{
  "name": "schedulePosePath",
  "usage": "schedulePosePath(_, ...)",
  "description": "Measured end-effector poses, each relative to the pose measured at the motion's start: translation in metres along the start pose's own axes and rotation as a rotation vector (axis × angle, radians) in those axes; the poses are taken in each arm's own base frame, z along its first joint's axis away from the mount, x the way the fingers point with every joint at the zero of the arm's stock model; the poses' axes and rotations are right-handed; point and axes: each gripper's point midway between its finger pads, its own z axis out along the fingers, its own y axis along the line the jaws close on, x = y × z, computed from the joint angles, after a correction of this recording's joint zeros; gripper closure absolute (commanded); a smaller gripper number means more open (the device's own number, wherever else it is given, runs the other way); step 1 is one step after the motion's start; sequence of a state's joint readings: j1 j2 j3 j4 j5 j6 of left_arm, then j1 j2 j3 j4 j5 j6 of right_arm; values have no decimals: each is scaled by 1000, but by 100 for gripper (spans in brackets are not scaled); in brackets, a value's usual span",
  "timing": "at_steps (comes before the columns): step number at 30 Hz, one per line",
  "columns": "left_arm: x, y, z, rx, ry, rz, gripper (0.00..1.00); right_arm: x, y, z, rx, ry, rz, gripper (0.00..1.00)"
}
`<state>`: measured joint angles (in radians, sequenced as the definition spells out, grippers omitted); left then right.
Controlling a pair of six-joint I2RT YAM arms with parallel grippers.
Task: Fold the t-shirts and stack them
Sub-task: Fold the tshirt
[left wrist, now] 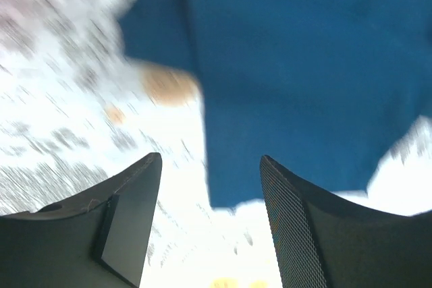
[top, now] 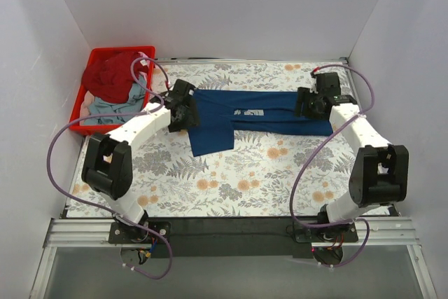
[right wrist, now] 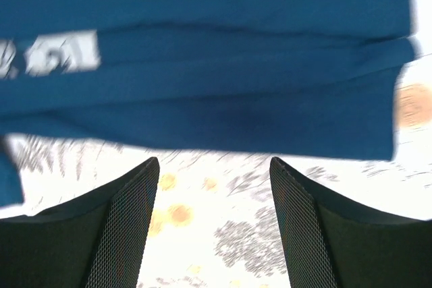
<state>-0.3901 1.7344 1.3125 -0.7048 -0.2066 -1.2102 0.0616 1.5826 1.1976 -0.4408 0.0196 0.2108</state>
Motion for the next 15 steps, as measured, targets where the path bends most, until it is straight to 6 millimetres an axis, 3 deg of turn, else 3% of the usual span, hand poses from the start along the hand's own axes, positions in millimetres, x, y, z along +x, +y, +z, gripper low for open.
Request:
schedulePosePath(2, 18, -10, -12, 29, 4, 24, 41, 15, 17, -8, -33, 3, -39, 27)
schedulePosePath(5, 51, -22, -17, 51, 37, 68, 42, 39, 26, -14, -58, 24, -68, 27)
schedulePosePath(9, 88, -28, -8, 32, 104, 118, 47, 69, 37, -16, -90, 66, -106, 27)
schedulePosePath(15, 111, -39, 11, 17, 144, 157, 55, 107, 47, -17, -139, 126, -141, 27)
